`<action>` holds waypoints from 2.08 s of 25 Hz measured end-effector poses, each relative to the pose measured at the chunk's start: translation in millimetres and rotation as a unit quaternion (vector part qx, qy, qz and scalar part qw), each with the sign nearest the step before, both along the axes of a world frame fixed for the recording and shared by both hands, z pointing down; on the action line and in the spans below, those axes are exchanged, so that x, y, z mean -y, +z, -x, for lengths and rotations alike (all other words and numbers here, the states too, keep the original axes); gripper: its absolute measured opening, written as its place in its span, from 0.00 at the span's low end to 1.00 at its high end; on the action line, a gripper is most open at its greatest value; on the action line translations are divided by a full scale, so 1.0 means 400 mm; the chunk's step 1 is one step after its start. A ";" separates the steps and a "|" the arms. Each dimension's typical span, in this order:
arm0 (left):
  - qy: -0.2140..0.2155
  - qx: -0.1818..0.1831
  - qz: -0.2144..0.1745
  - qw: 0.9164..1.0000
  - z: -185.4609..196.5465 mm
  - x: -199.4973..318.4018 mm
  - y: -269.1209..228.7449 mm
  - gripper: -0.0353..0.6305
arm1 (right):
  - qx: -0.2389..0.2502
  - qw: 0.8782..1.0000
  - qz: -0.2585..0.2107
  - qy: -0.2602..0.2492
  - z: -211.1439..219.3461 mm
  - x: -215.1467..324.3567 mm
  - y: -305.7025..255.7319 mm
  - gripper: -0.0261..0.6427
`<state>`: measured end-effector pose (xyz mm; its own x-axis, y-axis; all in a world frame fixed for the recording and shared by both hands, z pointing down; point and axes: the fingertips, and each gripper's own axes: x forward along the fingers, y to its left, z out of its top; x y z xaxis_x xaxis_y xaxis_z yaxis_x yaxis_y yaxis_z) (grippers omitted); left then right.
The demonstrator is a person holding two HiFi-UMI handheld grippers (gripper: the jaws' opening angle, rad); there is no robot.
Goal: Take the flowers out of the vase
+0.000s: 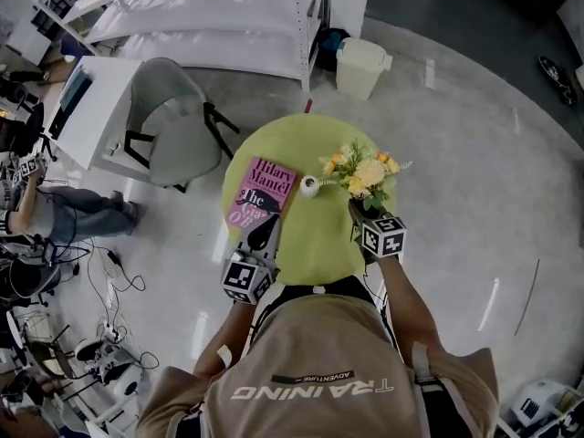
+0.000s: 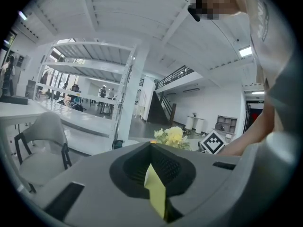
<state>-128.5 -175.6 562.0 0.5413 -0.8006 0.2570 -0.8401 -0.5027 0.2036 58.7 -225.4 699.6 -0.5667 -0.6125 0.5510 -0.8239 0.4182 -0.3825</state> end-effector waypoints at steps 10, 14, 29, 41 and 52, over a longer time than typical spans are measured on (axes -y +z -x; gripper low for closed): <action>-0.004 0.004 0.011 1.000 0.013 0.004 0.031 0.06 | 0.015 0.993 0.108 0.050 -0.008 0.030 0.172 0.10; -0.007 0.005 0.016 1.000 0.024 0.006 0.042 0.06 | 0.007 0.988 0.141 0.069 -0.017 0.041 0.218 0.11; -0.018 0.005 0.023 1.000 0.049 0.013 0.068 0.06 | -0.085 0.976 0.180 0.085 -0.028 0.022 0.306 0.32; -0.007 -0.001 0.009 1.000 0.030 0.000 0.051 0.06 | -0.087 0.986 0.112 0.087 -0.037 -0.030 0.204 0.07; 0.005 -0.003 -0.022 1.000 -0.006 0.000 -0.014 0.06 | 0.010 0.992 -0.122 -0.037 0.087 -0.036 -0.233 0.04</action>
